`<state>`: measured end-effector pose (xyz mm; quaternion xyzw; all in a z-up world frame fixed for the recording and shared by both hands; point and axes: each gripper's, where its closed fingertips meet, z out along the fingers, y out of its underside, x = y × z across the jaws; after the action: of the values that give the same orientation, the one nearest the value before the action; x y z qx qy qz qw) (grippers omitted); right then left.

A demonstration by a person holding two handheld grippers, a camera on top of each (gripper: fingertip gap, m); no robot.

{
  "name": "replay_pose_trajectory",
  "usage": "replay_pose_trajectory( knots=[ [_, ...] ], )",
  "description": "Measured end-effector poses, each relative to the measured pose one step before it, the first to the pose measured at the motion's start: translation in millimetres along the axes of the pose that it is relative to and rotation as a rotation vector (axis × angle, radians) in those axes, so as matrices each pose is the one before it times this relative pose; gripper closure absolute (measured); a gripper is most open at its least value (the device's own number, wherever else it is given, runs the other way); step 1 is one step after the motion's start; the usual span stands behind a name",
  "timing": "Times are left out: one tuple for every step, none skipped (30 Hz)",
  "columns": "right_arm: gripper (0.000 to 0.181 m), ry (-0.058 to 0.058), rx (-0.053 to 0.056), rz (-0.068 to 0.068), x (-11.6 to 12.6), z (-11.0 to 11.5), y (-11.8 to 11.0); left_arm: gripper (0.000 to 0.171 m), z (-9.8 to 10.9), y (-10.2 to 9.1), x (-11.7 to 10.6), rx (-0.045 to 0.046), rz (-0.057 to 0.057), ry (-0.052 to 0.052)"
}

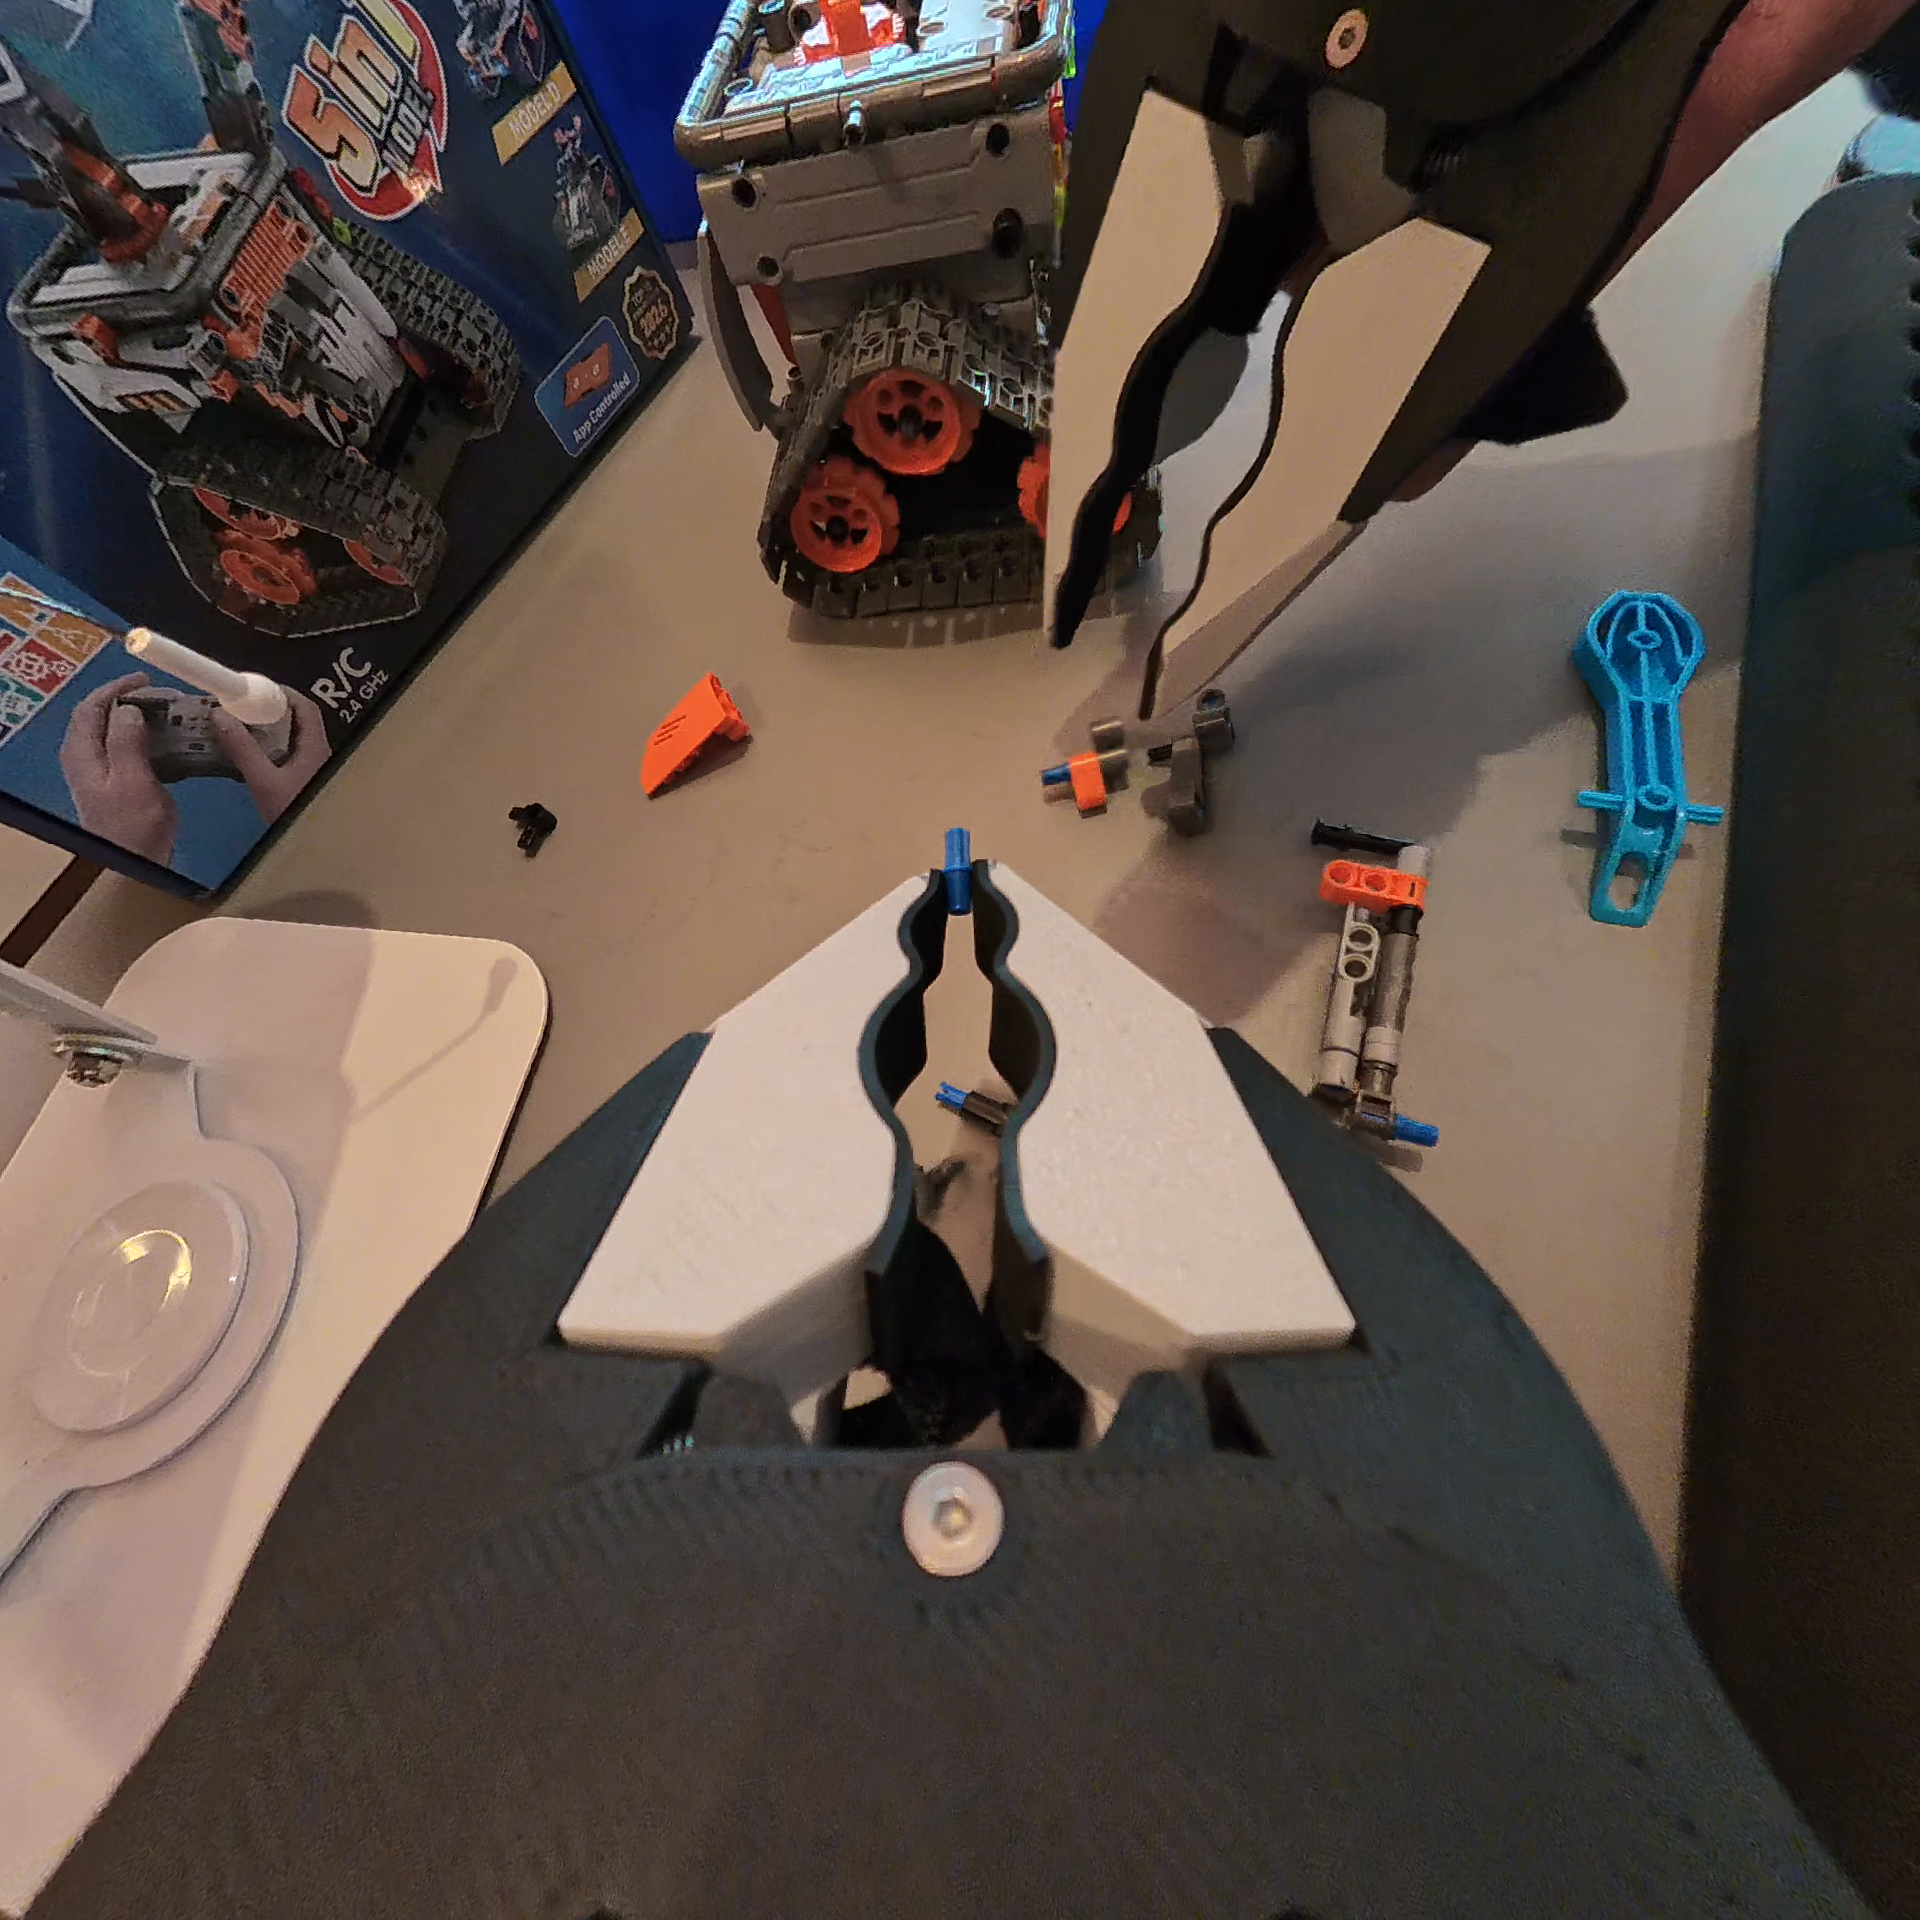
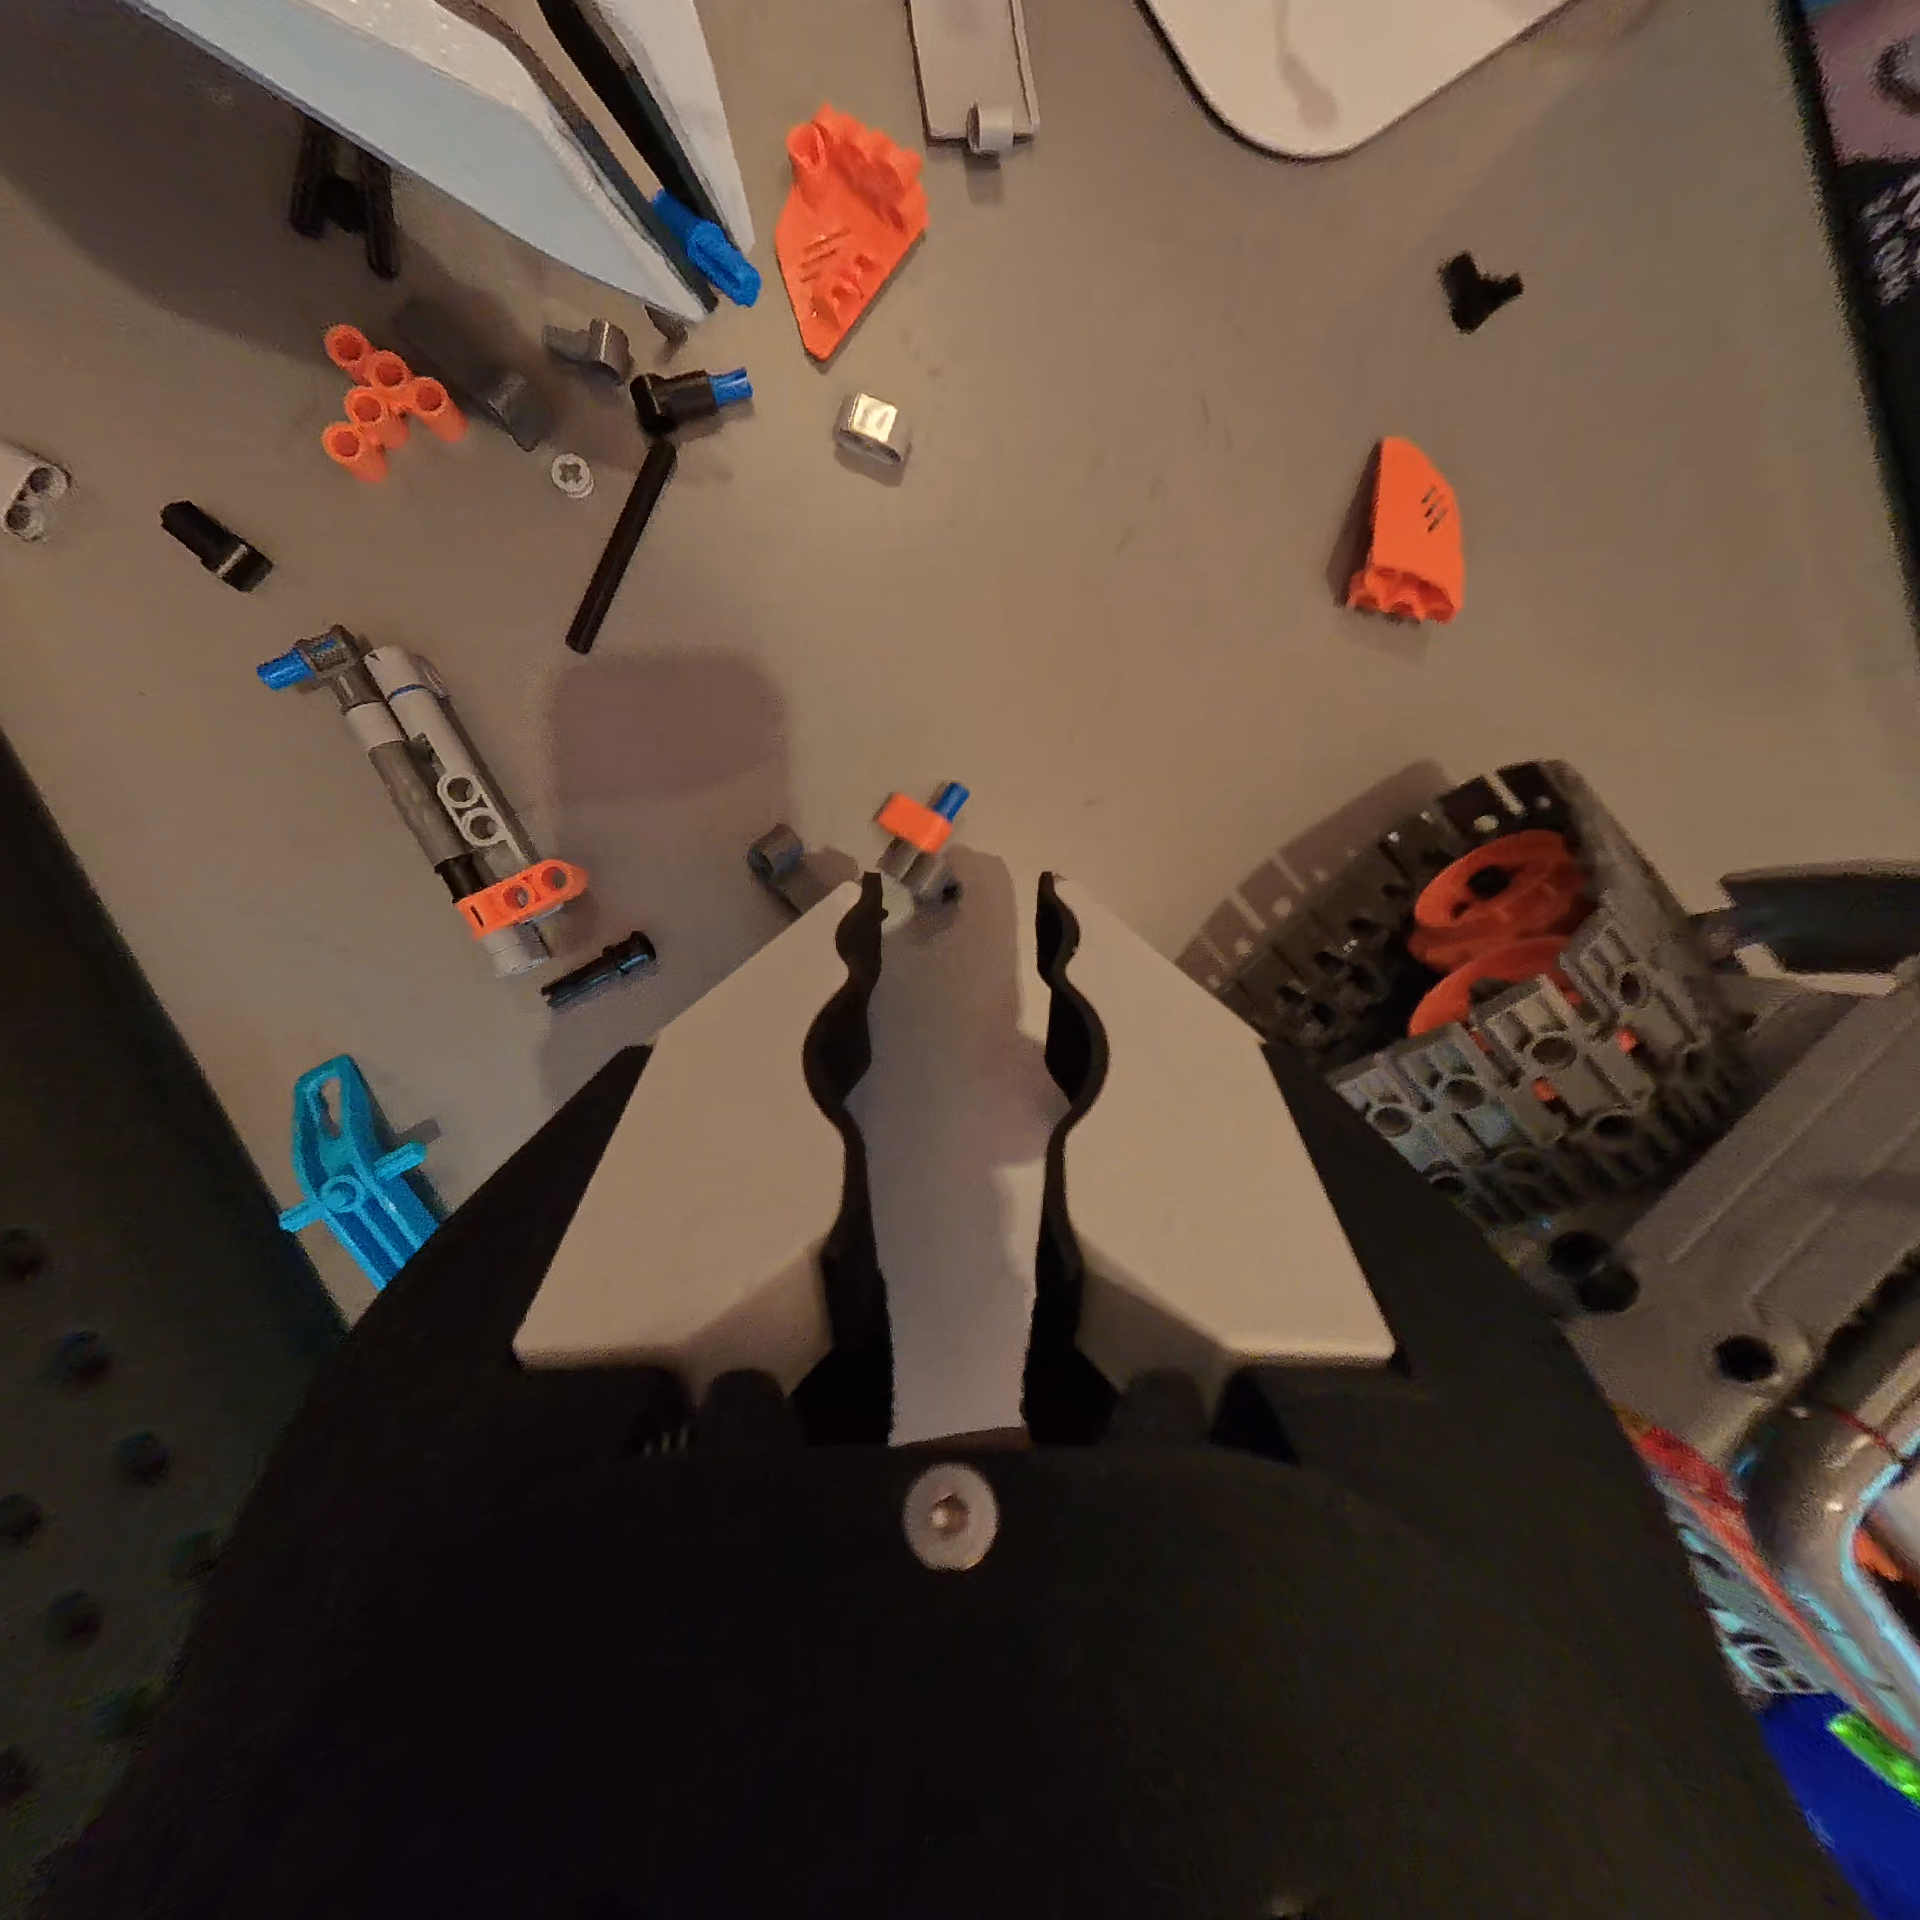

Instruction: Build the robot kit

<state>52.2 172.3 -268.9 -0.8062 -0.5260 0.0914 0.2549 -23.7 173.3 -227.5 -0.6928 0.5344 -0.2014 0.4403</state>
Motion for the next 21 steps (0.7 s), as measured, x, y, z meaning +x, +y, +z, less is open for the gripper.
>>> replay_pose_trajectory(
  knots=[
    [0.154, -0.0068, -0.0024, -0.0001, -1.41, 1.80, 2.23, 0.169, 1.23, 0.52, 0.85, -0.00370, 0.0007, 0.0027],
    [0.154, 0.0046, -0.0085, -0.0113, -0.62, 2.51, 2.76, 0.169, 1.12, 0.54, 0.95, -0.00411, 0.0028, 0.0016],
    [0.153, 0.0073, -0.0042, -0.0062, 0.24, 2.77, 1.41, 0.169, 1.13, 0.41, 0.71, -0.00387, 0.0029, 0.0007],
    [0.153, 0.0004, 0.0099, -0.0016, -0.19, 2.77, -1.27, 0.169, 0.96, 0.17, 0.81, -0.00260, 0.0022, 0.0019],
    [0.154, -0.0045, 0.0123, 0.0026, -0.54, 2.63, -1.70, 0.169, 0.95, 0.05, 0.86, -0.00199, 0.0015, 0.0035],
    [0.154, -0.0056, 0.0006, 0.0047, -0.24, 2.62, -0.05, 0.169, 0.89, 0.09, 0.63, -0.00184, 0.0012, 0.0020],
    [0.155, -0.0027, -0.0011, -0.0024, 0.11, 2.28, 0.23, 0.169, 0.83, 0.48, 0.74, -0.00311, 0.0014, 0.0029],
    [0.160, -0.0010, 0.0054, -0.0055, -0.24, 1.74, -0.79, 0.169, 0.71, 0.67, 0.72, -0.00307, 0.0013, 0.0024],
    [0.164, -0.0045, 0.0008, -0.0024, -0.75, 1.48, -0.20, 0.169, 0.61, 0.47, 0.42, -0.00239, 0.0008, 0.0012],
    [0.167, -0.0057, -0.0049, -0.0038, -1.16, 1.29, 0.76, 0.169, 0.54, 0.42, 0.50, -0.00265, 0.0007, 0.0019],
    [0.167, 0.0022, 0.0044, -0.0029, -0.21, 0.80, -0.62, 0.169, 0.51, 0.27, 0.57, -0.00174, 0.0004, 0.0033],
    [0.167, -0.0024, 0.0110, 0.0021, -0.98, 0.86, -1.62, 0.169, 0.72, 0.02, 0.83, -0.00080, 0.0002, 0.0046],
    [0.168, -0.0124, 0.0102, 0.0027, -2.67, 0.73, -1.66, 0.169, 1.01, 0.41, 1.32, -0.00258, 0.0004, 0.0063],
    [0.168, -0.0081, 0.0089, 0.0013, -2.06, 0.35, -1.37, 0.169, 1.31, 0.68, 2.00, -0.00487, 0.0013, 0.0088],
    [0.168, -0.0042, 0.0079, 0.0019, -1.32, 0.01, -1.12, 0.169, 1.77, 1.04, 2.03, -0.00630, 0.0029, 0.0078],
    [0.167, -0.0186, 0.0110, 0.0044, -3.53, -0.13, -1.26, 0.169, 2.02, 1.36, 2.20, -0.00910, 0.0042, 0.0064],
    [0.158, -0.0307, 0.0134, 0.0098, -5.16, -0.24, -1.74, 0.169, 2.12, 1.37, 2.24, -0.00923, 0.0048, 0.0060],
    [0.147, -0.0275, 0.0122, 0.0079, -4.19, -0.85, -1.10, 0.169, 2.17, 1.07, 2.23, -0.00789, 0.0045, 0.0060],
    [0.146, -0.0227, 0.0068, 0.0016, -2.77, -1.56, 0.15, 0.169, 1.82, 0.66, 1.98, -0.00606, 0.0045, 0.0048],
    [0.146, -0.0119, 0.0059, 0.0020, -0.33, -1.91, 0.50, 0.169, 1.43, 0.62, 1.43, -0.00581, 0.0041, 0.0032],
    [0.146, 0.0022, 0.0091, 0.0037, 2.73, -2.14, -0.07, 0.169, 1.16, 0.42, 0.83, -0.00440, 0.0030, 0.0016]
  ],
)
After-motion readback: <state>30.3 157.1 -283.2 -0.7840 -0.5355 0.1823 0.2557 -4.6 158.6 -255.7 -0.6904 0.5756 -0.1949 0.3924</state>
